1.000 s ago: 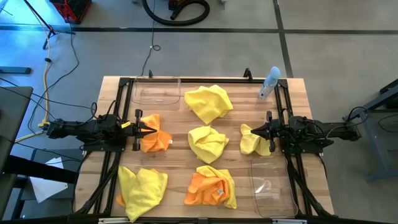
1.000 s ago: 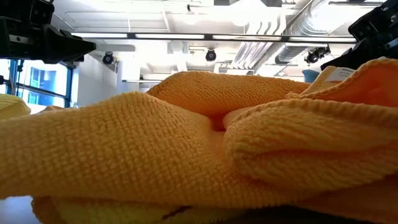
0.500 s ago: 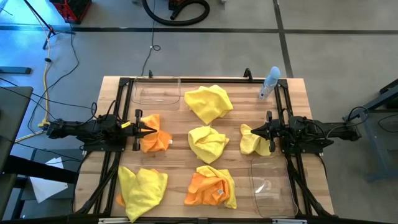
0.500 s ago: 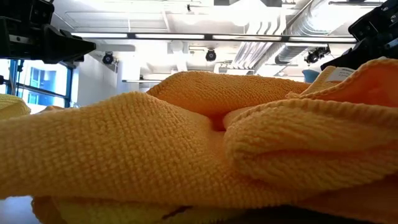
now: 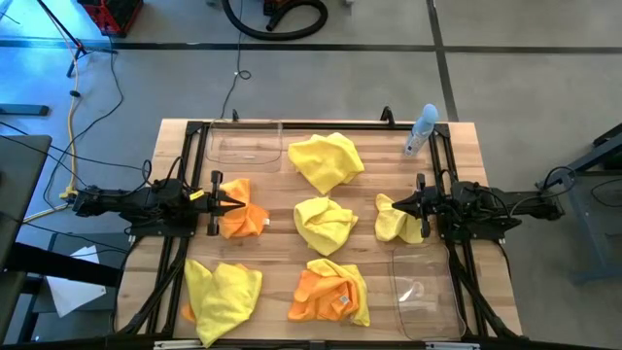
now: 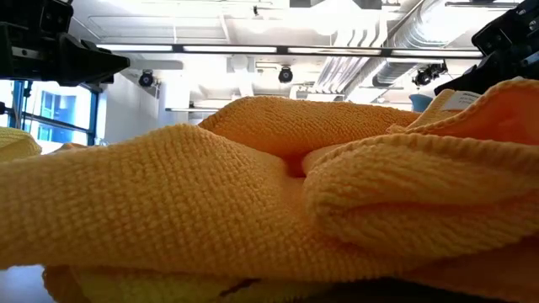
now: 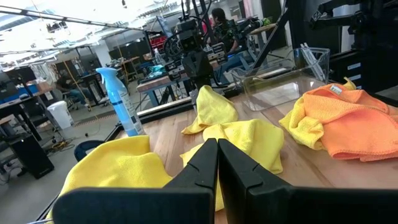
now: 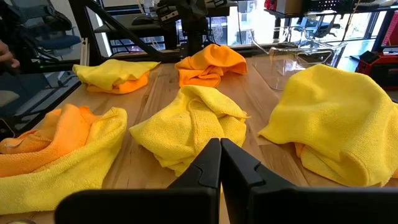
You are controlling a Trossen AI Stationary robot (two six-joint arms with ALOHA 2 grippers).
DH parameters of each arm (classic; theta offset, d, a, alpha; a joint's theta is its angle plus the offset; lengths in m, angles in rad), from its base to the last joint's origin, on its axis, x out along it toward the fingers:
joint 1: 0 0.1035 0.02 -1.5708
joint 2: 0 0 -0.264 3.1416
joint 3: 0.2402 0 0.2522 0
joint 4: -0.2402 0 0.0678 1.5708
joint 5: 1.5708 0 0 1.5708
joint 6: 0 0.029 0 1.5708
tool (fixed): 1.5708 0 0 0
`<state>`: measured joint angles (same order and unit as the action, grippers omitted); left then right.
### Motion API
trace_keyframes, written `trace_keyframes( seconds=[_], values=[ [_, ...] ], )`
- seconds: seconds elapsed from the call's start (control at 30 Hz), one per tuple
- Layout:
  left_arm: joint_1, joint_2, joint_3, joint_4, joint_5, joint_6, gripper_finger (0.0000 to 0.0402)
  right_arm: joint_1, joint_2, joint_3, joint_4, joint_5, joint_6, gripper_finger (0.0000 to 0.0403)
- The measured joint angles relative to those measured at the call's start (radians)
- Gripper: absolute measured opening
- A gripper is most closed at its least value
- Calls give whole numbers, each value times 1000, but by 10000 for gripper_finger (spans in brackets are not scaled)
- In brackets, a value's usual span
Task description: Sort microfiber towel by color & place in baskets
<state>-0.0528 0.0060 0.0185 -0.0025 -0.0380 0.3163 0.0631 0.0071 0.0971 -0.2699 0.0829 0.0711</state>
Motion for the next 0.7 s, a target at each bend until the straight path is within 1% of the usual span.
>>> trace_keyframes(
  seconds=[0.2,0.4,0.47,0.53,0.63,0.7],
  values=[
    [0,0,0,0,0,-1,0,0,0,0,0,0,0,0],
    [0,0,0,35,0,-92,0,0,0,0,0,0,0,0],
    [-1,0,0,70,-27,-114,1,0,0,0,0,0,0,0],
    [0,0,0,87,-85,-151,8,0,0,0,0,0,0,0],
    [0,0,0,84,-164,-220,35,0,0,0,0,0,0,0],
    [0,0,0,83,-179,-251,60,0,0,0,0,0,0,0]
  ],
)
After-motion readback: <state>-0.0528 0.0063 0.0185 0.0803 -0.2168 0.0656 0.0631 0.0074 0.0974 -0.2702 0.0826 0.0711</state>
